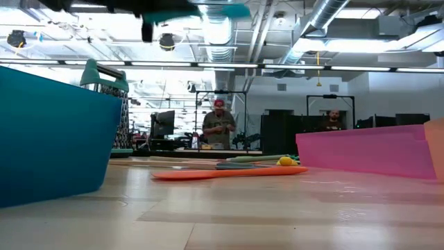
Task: Pick & Place Kitchen Items
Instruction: Put the blue spatula into the orange bin
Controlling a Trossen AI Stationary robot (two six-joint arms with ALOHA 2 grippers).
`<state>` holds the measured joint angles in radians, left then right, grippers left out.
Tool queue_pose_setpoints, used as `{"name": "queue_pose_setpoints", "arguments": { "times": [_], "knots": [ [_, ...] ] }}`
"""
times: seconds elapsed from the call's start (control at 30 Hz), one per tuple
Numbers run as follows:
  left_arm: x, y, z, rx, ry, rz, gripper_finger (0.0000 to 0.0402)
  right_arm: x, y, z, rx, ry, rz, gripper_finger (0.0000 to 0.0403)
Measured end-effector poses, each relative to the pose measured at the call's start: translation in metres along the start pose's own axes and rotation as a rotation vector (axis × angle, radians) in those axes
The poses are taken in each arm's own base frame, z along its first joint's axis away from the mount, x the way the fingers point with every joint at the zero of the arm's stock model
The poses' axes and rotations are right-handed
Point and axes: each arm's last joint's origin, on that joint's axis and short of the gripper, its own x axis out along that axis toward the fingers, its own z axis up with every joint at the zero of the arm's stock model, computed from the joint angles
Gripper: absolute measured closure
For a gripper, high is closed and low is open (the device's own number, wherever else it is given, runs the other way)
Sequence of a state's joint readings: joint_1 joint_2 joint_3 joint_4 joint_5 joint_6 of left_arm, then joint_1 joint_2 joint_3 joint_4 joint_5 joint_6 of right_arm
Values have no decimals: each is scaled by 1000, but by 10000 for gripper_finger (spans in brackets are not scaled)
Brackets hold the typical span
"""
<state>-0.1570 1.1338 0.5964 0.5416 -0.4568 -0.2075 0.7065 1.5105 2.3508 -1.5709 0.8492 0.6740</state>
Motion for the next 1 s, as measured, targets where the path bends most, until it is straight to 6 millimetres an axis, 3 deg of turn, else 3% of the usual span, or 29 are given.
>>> {"name": "queue_pose_setpoints", "arguments": {
  "times": [0.27, 0.47, 0.63, 0.73, 1.0],
  "knots": [
    [-44, 9, 63, -174, -320, -71, 400, 16, -15, 9, 2, -28, -142, 284],
    [-65, 12, 89, -225, -516, -151, 400, 47, -21, 11, 4, -10, -258, 205],
    [-68, 12, 95, -249, -582, -183, 400, 84, -9, 30, -23, -104, -108, 143],
    [-63, 10, 93, -251, -588, -184, 400, 113, -7, 42, -42, -202, 13, 137],
    [-56, 6, 91, -254, -659, -203, 400, 190, -29, 53, 38, -329, 240, 138]
  ]
}}
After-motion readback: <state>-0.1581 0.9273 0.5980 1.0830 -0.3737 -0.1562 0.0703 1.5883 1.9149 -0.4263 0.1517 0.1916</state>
